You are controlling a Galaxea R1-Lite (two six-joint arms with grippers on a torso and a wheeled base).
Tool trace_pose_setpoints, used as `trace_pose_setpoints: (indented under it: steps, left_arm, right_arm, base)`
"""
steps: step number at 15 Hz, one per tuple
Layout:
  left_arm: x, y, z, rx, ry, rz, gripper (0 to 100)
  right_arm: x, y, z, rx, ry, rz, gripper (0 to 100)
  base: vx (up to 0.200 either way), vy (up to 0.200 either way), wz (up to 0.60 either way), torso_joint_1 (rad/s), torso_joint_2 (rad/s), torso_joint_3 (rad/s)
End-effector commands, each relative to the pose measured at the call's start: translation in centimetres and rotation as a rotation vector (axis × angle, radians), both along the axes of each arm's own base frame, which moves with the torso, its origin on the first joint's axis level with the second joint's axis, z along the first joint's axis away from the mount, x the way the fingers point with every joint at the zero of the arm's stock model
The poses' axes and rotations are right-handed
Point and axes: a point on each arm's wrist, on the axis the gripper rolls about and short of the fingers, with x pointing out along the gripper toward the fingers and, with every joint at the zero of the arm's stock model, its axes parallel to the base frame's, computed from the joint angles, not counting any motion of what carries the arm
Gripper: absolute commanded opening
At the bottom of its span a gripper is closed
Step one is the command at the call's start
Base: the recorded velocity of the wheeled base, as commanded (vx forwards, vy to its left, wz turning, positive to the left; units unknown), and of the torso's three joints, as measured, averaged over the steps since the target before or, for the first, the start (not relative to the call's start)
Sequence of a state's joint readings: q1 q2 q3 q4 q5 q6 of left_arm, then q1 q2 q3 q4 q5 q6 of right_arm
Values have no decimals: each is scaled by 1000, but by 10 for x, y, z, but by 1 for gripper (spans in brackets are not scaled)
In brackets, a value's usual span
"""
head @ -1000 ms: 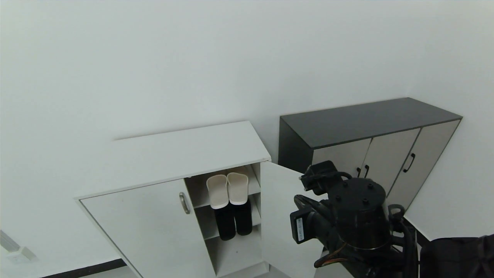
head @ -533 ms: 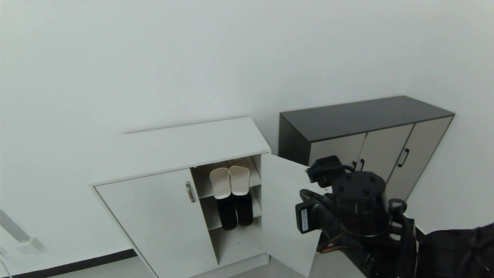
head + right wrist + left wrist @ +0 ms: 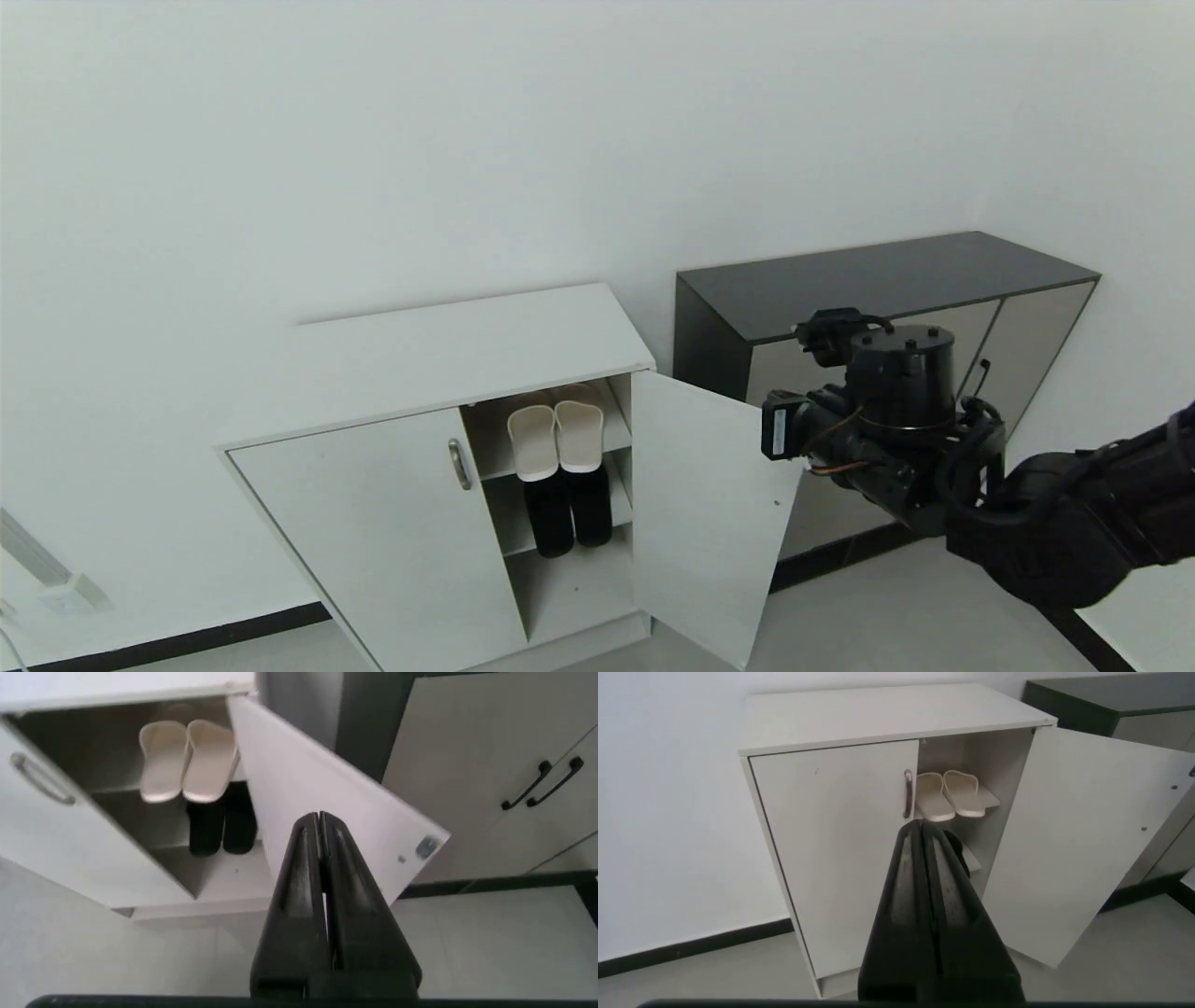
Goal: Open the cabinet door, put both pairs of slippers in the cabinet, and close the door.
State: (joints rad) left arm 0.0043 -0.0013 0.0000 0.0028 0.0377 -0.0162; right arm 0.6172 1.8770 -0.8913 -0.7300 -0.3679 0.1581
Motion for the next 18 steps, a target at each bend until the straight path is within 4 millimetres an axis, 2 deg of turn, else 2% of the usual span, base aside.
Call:
trace_pose_setpoints:
  steps: [1,4,9,15,18]
  left_arm:
    - [0,0,0,1,2,1,0]
    - [0,0,0,-1,2,1,0]
    - [0,0,0,-1,2,1,0]
    - [0,0,0,-1,2,0,0]
    - [0,0,0,1,2,0,0]
  right_arm:
    - [31,-12,-11,-3,18,-57,0]
    - [58,-26,-30,-1,55,-73,0]
    - [92,-44,-59,23,108,-120,0]
    - [112,-49,-80,63,144,-124,0]
    - [115,-52,-79,68,145,-114,0]
  base:
    - [0,0,0,0,0,0]
    - [0,0,0,0,0,0]
    - [0,0,0,0,0,0]
    - [0,0,0,0,0,0]
    - [0,0,0,0,0,0]
